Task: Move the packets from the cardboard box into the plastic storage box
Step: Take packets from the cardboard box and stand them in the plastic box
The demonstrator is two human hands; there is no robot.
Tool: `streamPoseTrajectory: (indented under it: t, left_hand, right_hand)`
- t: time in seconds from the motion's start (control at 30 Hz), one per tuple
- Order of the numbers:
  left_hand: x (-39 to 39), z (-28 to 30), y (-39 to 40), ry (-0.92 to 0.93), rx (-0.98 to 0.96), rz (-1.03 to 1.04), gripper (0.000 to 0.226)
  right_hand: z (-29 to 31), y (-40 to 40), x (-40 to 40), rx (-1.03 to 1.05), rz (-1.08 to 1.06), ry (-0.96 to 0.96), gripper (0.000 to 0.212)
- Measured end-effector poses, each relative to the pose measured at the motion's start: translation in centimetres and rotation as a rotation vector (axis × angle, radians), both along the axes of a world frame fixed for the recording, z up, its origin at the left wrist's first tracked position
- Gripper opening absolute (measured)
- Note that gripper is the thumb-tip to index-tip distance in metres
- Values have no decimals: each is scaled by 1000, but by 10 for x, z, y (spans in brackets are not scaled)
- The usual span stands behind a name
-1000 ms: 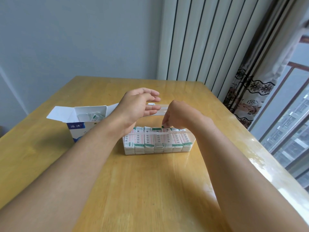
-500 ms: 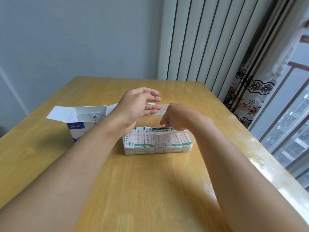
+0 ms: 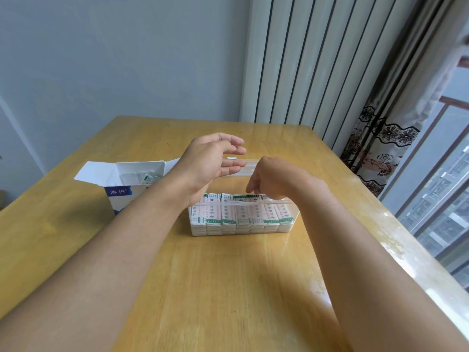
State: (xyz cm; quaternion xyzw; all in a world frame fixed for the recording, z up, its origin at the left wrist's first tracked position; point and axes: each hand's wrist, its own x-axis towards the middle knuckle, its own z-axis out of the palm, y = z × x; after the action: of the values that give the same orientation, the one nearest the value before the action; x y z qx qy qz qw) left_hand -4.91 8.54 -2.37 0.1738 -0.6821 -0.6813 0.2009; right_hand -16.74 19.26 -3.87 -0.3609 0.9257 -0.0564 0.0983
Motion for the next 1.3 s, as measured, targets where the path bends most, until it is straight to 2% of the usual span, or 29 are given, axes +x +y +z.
streamPoseTrajectory:
  t: [0.13,0.37,0.43,0.53,0.6,0.67,0.73,0.8,0.83,0.9,0.97,1.0,1.13,1.23,1.3]
  left_hand:
    - [1,3,-2,36,13,23,24]
    - [22,32,-18,288,59,176,24]
    - [35,40,-27,335,50,214,23]
    - [47,39,-37,308,11,276,20]
    - [55,32,-45,260,-81,326,17]
    - [65,19,-61,210,-296,413,17]
    - [76,6,-83,124,-572,485,18]
    - [88,-1,-102,-46,-728,439,16]
    - [94,-4,-109,-141,-734,365,23]
    - [104,-12,-118,-288,-646,158,67]
    - [111,-23,-120,-362,-618,23,108]
    - [113,-31,-123,-366,-633,0,120]
    - [117,-42,-127,-282,-685,59,128]
    - [121,-39,-125,-175,-834,184,125]
    - [121,-41,-123,-167,-917,184,121]
  right_hand:
    - [2,2,0,-53,-5,-9,35]
    - [18,3,10,-377,70,140,20]
    - [22,0,22,-361,135,97,19]
    - [15,-9,32,-200,188,31,23]
    - [9,-16,36,-160,183,15,27]
    - [9,-20,39,-197,170,7,28]
    - [17,-24,43,-294,163,39,24]
    - [31,-34,51,-415,196,98,18]
    - [37,-40,56,-469,222,111,17]
    - [51,-54,69,-519,287,119,16]
    - [60,-68,82,-472,358,122,17]
    - [62,-76,88,-420,387,130,19]
    - [56,-98,103,-223,451,199,28]
    - [54,-103,105,-245,437,239,27]
    - [50,-104,104,-276,421,247,25]
